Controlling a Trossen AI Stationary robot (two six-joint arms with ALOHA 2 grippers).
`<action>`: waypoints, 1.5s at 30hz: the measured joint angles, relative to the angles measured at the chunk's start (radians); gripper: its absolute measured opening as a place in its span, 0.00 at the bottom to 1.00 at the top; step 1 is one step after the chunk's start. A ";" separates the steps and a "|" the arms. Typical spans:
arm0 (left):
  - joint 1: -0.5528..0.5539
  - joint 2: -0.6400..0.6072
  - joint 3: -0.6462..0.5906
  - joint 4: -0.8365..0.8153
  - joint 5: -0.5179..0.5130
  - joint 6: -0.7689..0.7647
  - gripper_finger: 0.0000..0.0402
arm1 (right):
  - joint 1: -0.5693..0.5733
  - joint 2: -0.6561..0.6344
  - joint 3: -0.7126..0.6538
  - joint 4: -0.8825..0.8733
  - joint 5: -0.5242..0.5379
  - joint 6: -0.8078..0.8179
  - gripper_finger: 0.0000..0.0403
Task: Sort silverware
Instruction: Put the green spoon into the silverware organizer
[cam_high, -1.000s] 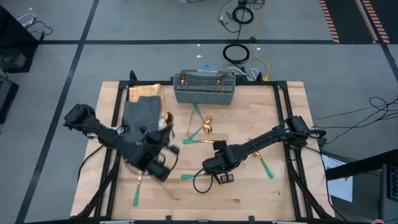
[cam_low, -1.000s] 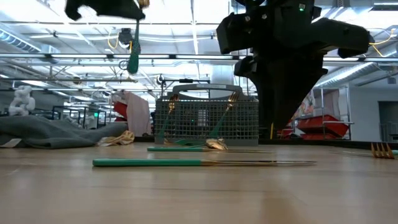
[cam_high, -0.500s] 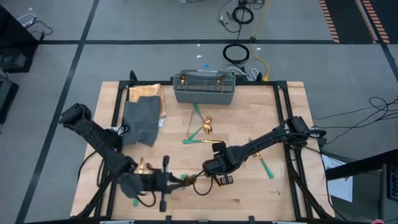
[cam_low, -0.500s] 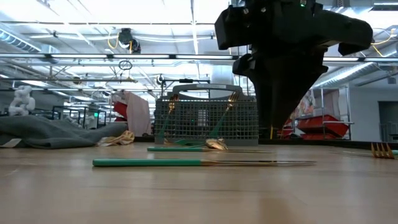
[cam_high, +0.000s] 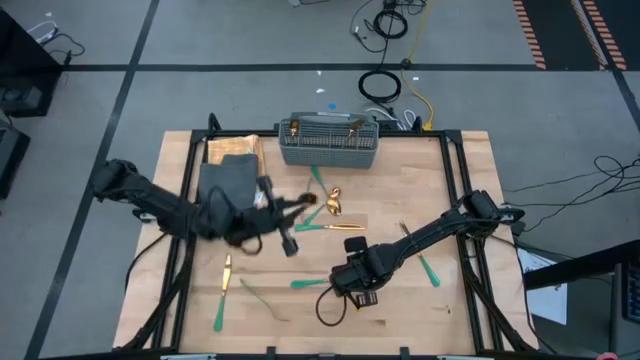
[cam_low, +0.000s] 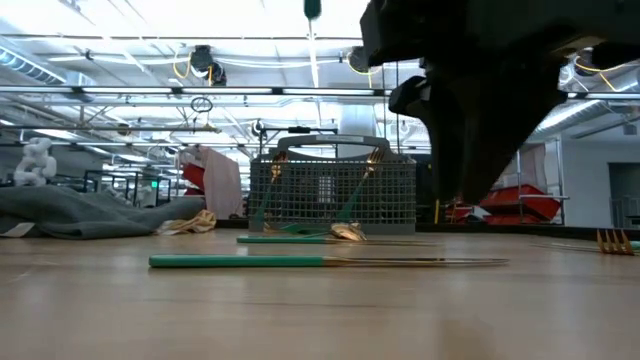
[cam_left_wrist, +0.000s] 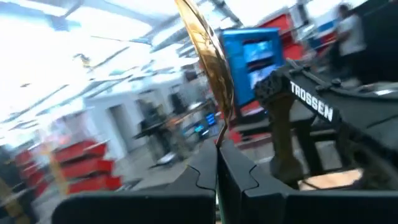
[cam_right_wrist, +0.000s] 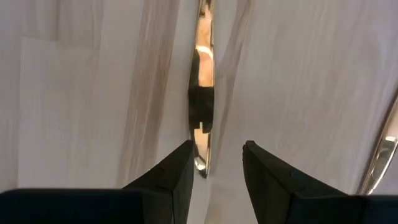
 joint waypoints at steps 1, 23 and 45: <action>0.056 -0.024 -0.030 -0.005 0.055 -0.026 0.00 | 0.008 0.000 0.000 -0.007 0.009 0.004 0.32; 0.994 0.059 -0.156 0.089 0.739 -0.395 0.00 | 0.054 0.000 0.000 -0.050 0.132 0.219 0.32; 1.086 0.147 -0.452 0.546 0.770 -0.594 0.00 | 0.045 0.000 0.000 -0.037 0.133 0.215 0.32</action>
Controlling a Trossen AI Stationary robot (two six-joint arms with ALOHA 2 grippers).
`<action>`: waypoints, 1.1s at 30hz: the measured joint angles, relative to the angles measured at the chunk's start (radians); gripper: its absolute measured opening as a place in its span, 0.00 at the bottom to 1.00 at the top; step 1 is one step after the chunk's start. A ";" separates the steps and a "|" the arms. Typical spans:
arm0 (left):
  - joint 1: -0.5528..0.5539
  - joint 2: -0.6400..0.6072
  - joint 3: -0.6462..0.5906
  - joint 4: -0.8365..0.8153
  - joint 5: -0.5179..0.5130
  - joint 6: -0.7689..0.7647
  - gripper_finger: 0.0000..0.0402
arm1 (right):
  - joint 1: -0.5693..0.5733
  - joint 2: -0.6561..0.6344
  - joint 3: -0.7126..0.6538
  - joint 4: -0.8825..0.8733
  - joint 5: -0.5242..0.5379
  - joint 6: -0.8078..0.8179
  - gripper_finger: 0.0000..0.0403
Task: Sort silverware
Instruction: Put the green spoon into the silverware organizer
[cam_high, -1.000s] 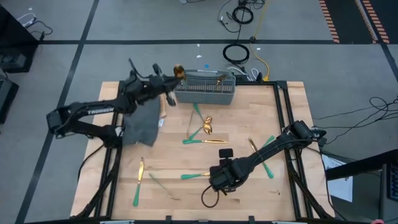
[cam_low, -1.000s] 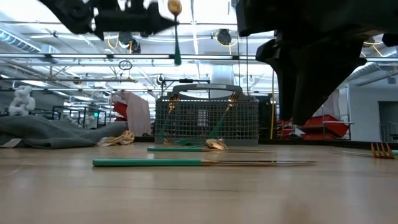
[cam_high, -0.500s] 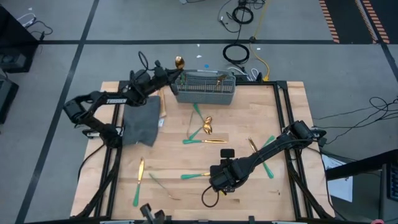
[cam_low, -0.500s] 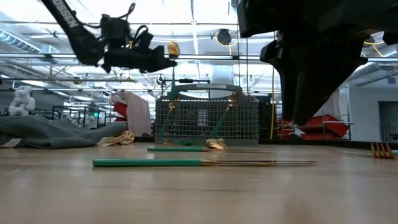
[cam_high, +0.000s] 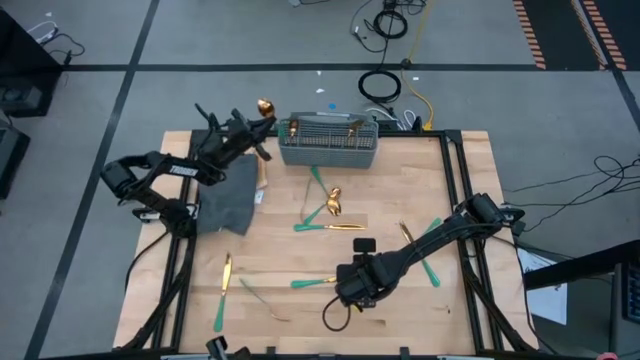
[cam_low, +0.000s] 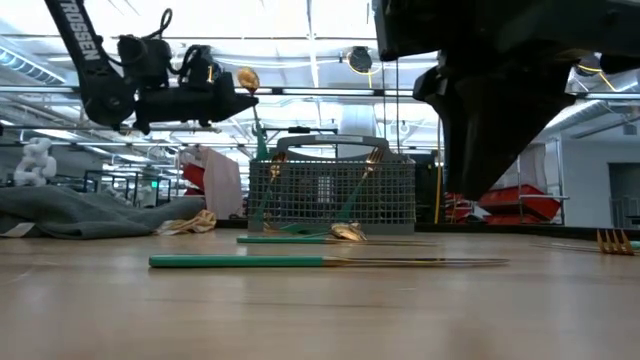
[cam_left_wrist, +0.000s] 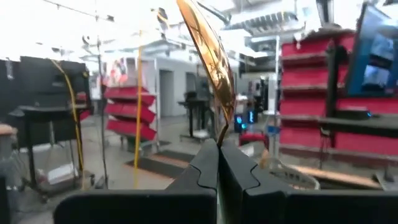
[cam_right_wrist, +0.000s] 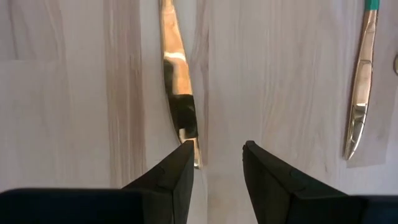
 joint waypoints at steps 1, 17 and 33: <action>-0.002 0.000 0.008 -0.029 -0.001 0.000 0.00 | 0.000 0.000 0.000 0.004 0.001 0.000 0.32; -0.016 0.155 0.044 -0.095 -0.009 0.038 0.00 | -0.004 0.000 0.000 0.009 0.000 -0.008 0.32; -0.021 0.225 0.044 -0.097 -0.009 0.048 0.16 | -0.004 0.000 0.000 0.010 -0.006 -0.008 0.32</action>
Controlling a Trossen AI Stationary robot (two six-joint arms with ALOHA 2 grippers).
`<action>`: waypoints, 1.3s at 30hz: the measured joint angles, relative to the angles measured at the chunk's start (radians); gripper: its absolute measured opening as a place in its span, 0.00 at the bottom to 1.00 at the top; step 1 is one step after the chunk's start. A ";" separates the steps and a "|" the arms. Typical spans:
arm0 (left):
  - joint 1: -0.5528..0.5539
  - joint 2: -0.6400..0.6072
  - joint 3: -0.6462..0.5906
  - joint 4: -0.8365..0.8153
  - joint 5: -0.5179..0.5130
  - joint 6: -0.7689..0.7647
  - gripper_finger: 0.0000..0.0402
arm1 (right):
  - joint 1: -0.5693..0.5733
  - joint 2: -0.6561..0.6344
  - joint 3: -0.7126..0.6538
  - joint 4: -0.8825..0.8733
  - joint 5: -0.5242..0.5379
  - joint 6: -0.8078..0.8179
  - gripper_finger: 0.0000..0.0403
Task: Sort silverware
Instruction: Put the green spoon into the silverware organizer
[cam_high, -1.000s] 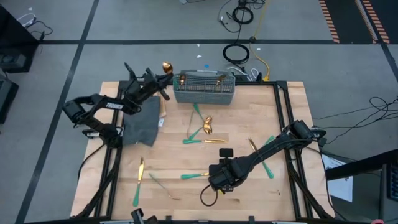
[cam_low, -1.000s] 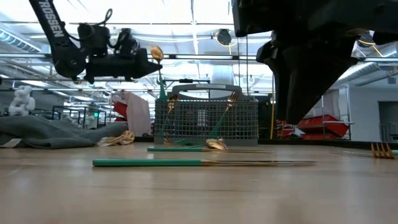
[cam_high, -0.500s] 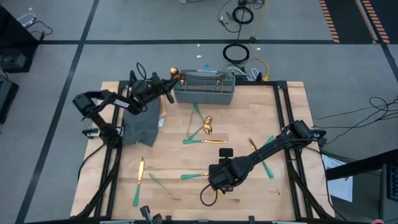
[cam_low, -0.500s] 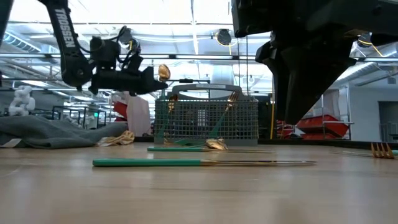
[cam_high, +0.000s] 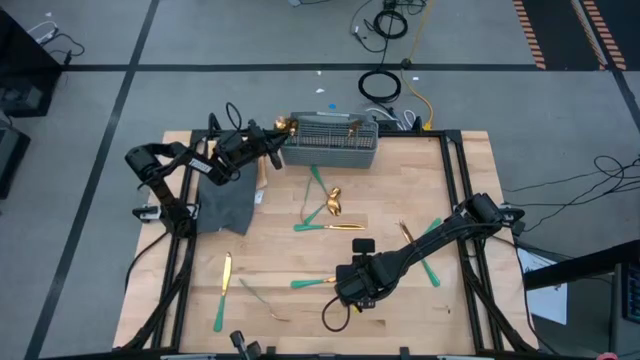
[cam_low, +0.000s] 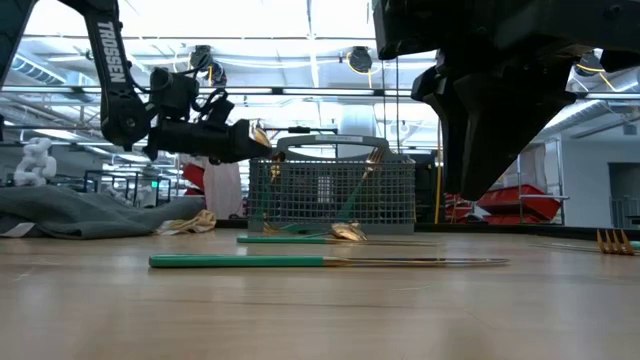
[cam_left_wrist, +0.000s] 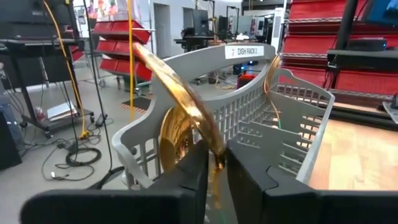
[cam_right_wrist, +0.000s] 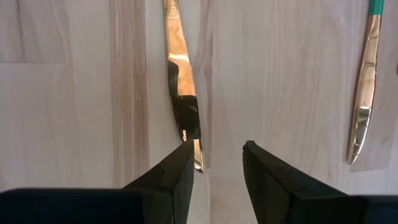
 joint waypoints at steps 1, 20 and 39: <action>0.000 0.000 0.000 -0.001 0.000 0.005 0.18 | 0.000 0.000 0.000 0.000 0.000 0.000 0.32; -0.063 -0.052 0.000 -0.079 -0.219 0.141 0.31 | 0.014 0.000 0.000 -0.002 -0.004 0.007 0.32; -0.176 -0.297 -0.001 -0.336 -0.501 0.292 0.31 | 0.025 0.000 0.000 -0.001 0.030 -0.017 0.32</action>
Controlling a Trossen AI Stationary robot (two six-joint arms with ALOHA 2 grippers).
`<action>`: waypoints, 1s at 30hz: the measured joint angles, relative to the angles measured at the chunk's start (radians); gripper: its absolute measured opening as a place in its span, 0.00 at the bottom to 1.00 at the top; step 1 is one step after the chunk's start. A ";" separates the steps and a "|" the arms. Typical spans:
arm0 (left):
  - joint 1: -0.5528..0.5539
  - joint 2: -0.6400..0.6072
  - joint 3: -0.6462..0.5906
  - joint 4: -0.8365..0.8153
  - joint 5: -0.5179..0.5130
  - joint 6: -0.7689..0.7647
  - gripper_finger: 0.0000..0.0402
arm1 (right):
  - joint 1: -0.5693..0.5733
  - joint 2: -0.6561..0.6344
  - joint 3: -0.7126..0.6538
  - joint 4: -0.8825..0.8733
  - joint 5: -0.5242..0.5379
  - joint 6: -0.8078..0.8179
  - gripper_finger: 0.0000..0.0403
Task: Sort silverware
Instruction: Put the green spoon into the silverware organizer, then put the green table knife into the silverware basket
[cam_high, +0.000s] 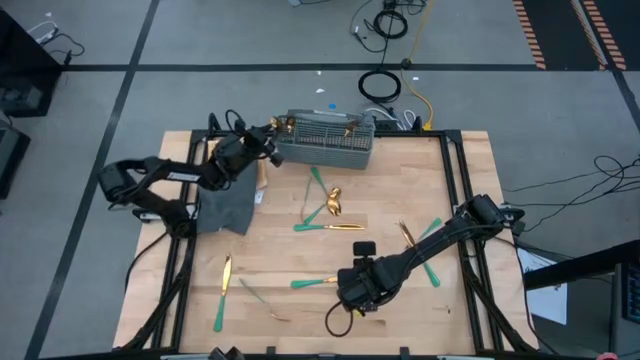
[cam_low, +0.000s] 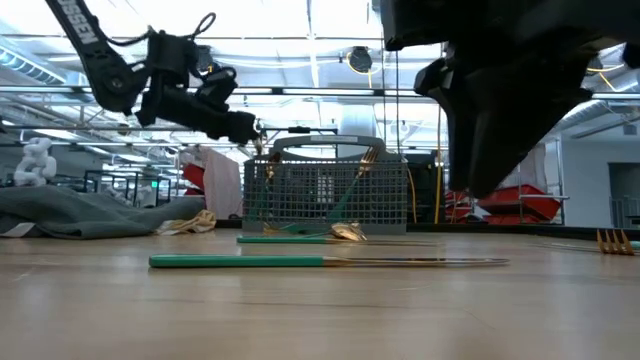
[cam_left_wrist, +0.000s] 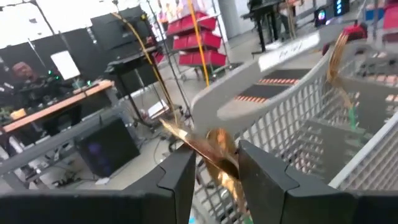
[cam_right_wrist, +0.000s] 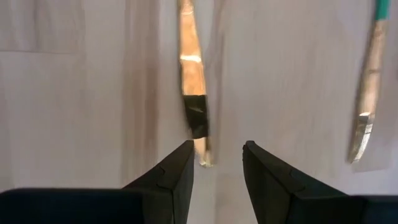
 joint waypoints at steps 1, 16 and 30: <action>-0.008 -0.020 0.000 -0.013 -0.009 0.000 0.31 | 0.000 0.000 0.000 0.001 0.006 -0.007 0.32; -0.171 -0.391 0.000 -0.550 -0.097 -0.049 0.31 | -0.003 0.000 0.000 0.007 0.000 -0.012 0.32; -0.380 -0.609 0.000 -0.893 -0.202 -0.105 0.31 | 0.002 0.000 0.000 0.008 0.000 -0.008 0.32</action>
